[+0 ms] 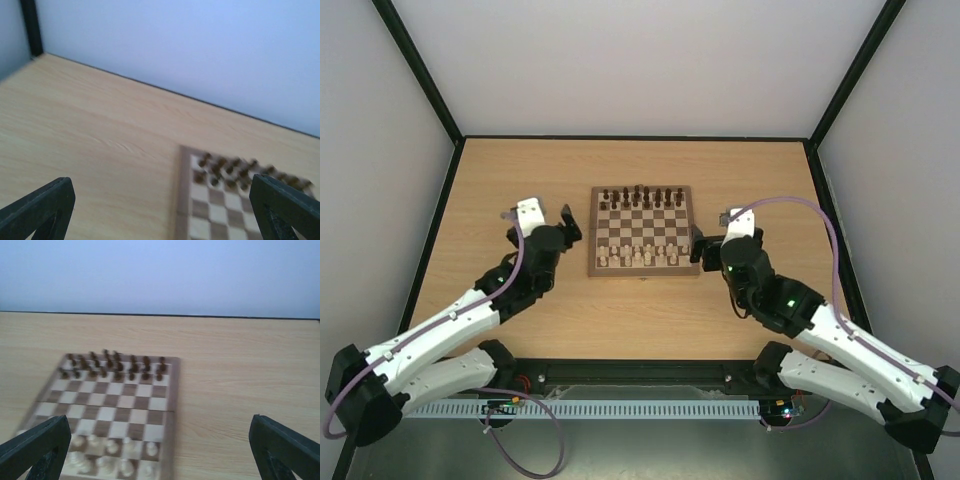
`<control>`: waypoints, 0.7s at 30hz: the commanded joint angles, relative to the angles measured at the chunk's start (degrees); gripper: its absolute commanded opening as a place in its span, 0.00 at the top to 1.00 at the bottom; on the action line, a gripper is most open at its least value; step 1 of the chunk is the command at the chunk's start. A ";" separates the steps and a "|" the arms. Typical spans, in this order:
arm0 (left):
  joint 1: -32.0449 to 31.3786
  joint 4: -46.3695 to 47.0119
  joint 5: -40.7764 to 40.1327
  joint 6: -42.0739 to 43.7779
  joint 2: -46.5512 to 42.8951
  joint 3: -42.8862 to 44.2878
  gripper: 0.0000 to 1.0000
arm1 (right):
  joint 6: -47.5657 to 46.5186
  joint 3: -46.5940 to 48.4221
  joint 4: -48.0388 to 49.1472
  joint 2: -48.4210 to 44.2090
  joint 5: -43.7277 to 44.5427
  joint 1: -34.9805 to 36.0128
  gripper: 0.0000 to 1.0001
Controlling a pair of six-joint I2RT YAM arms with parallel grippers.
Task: Set up the chess pieces on the board
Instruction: Reset both arms
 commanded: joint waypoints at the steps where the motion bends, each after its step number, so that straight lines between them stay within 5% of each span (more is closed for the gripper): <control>1: 8.21 9.21 -1.93 11.13 -0.59 -3.47 0.01 | -6.91 -11.66 17.62 -3.32 11.42 -4.63 0.01; 5: 18.97 20.43 8.52 14.50 1.37 -10.17 0.01 | -5.71 -21.45 28.75 -8.99 2.05 -20.63 0.01; 11: 29.98 28.92 15.87 18.23 7.72 -14.59 0.01 | -8.00 -31.97 44.78 -6.31 -2.94 -32.19 0.01; 15: 35.48 32.31 23.54 18.46 13.51 -13.96 0.01 | -7.91 -36.70 57.59 3.13 -4.98 -37.23 0.01; 21: 37.39 37.15 24.23 20.24 19.33 -11.28 0.01 | -6.57 -38.59 76.10 22.57 -11.29 -45.05 0.01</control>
